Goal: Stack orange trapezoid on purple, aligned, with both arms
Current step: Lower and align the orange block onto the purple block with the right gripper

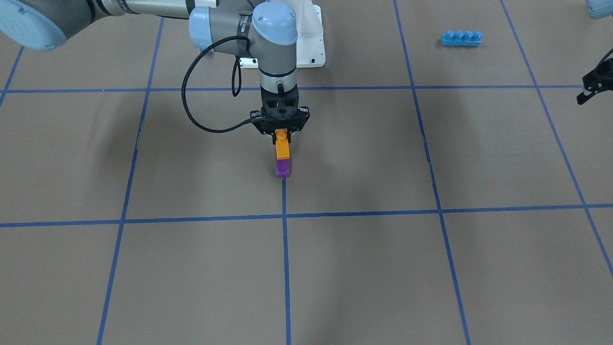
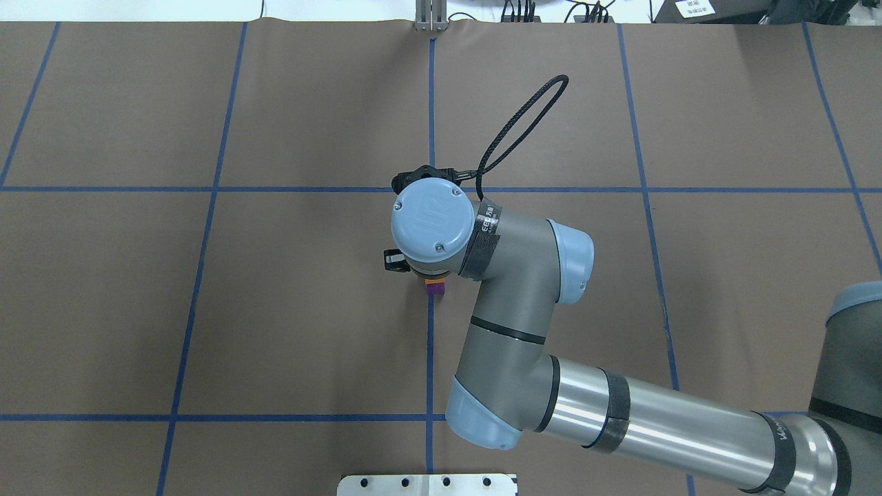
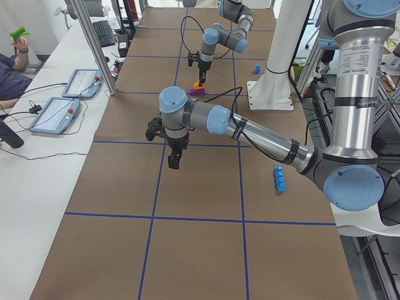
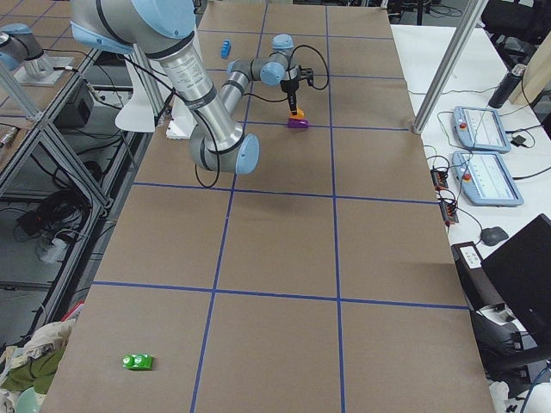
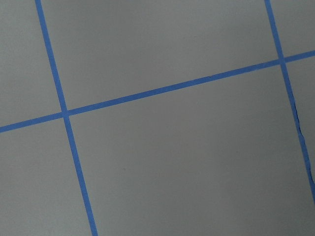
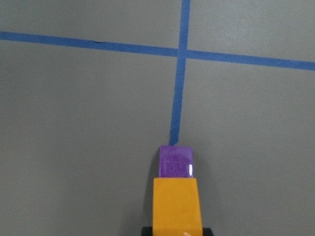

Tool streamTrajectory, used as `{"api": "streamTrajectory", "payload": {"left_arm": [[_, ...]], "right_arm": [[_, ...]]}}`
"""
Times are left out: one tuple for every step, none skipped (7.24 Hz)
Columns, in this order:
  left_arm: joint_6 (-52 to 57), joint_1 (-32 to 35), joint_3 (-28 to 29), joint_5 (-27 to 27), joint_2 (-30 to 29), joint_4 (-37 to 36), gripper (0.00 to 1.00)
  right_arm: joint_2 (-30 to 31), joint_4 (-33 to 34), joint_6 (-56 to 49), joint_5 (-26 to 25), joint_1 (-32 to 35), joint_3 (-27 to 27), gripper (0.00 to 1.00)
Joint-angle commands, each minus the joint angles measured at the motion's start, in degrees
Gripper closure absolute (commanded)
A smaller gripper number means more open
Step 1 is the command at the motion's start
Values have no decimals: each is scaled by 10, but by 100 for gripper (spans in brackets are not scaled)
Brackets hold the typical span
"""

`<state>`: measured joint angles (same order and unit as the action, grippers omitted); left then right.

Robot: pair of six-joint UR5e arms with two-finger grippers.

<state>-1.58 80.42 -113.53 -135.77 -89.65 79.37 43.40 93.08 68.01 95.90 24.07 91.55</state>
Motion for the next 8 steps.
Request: {"api": "streamTrajectory", "payload": {"left_arm": [[0, 0, 0, 0, 0, 0, 0], [0, 0, 0, 0, -1, 0, 0], [0, 0, 1, 1, -1, 0, 0], [0, 0, 1, 1, -1, 0, 0], [0, 0, 1, 0, -1, 0, 0], [0, 0, 1, 1, -1, 0, 0], [0, -1, 1, 1, -1, 0, 0], [0, 0, 1, 1, -1, 0, 0]], "right_arm": [[1, -1, 1, -2, -1, -7, 100], [2, -1, 1, -2, -2, -8, 100], [3, -1, 10, -3, -4, -8, 100], [3, -1, 12, -3, -7, -10, 100], [4, -7, 12, -14, -10, -14, 100], [5, -33, 12, -19, -13, -29, 100], [5, -55, 13, -19, -14, -46, 100], [5, -56, 13, -19, -14, -47, 100]]}}
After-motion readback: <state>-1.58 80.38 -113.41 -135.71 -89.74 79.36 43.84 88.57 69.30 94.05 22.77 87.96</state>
